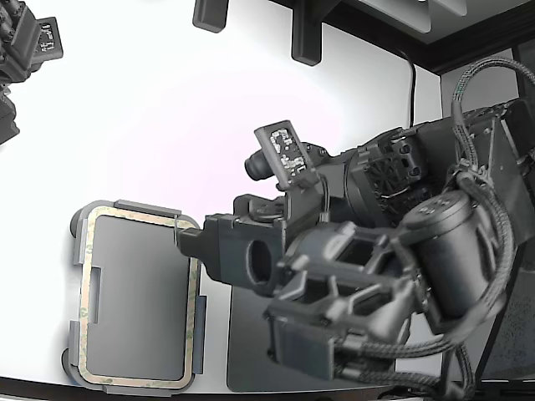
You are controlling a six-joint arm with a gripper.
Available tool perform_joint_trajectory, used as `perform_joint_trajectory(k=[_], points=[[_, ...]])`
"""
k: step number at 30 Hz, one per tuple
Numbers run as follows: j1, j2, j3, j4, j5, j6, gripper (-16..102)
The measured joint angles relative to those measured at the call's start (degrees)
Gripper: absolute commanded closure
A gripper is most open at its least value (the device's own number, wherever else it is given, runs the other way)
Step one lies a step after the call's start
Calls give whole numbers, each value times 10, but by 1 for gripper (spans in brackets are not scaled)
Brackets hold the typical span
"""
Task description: Move top rectangular frame to the holder.
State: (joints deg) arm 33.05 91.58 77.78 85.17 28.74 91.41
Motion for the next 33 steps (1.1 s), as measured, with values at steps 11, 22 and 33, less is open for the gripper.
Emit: perform_joint_trajectory(k=[11,22,33], points=[[-161,258,240,-156,-129,-522,-14],[-299,545,530,-292,-202,-860,-14],[-299,764,729,-294,-204,-852,-14]])
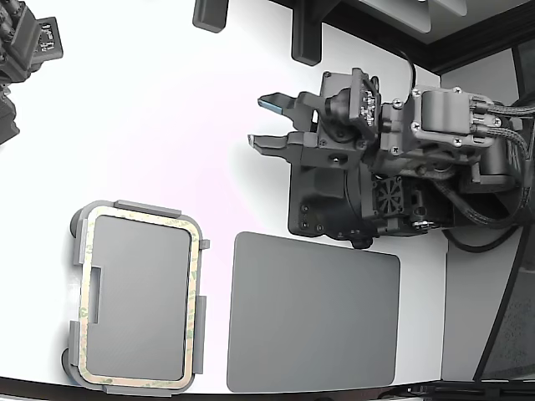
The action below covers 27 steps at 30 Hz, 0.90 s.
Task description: Move top rectangular frame to the holder.
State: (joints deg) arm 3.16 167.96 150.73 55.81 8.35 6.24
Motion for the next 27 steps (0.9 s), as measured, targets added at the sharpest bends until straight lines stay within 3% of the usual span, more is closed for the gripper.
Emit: perform_joint_trajectory(k=[7,12,27], points=[[0,2,17,2,2,8,-14],[0,2,17,3,33,26,-14],[0,2,17,3,33,27,-14]])
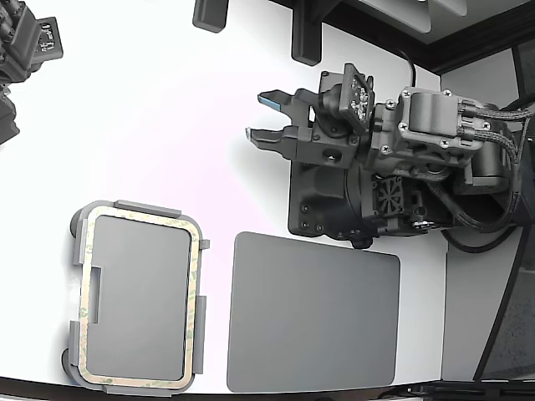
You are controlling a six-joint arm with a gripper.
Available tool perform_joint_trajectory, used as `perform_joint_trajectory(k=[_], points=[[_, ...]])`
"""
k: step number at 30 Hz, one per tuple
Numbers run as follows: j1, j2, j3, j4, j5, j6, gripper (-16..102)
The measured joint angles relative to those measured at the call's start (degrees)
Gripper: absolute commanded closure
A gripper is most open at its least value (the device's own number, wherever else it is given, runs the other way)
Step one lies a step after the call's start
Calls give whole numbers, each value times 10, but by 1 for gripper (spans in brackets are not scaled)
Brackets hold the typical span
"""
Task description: Move top rectangular frame to the holder.
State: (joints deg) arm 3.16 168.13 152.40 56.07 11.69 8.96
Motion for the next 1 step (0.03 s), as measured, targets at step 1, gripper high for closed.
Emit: perform_joint_trajectory(k=[1], points=[[0,0,0,0,0,0,-14]])
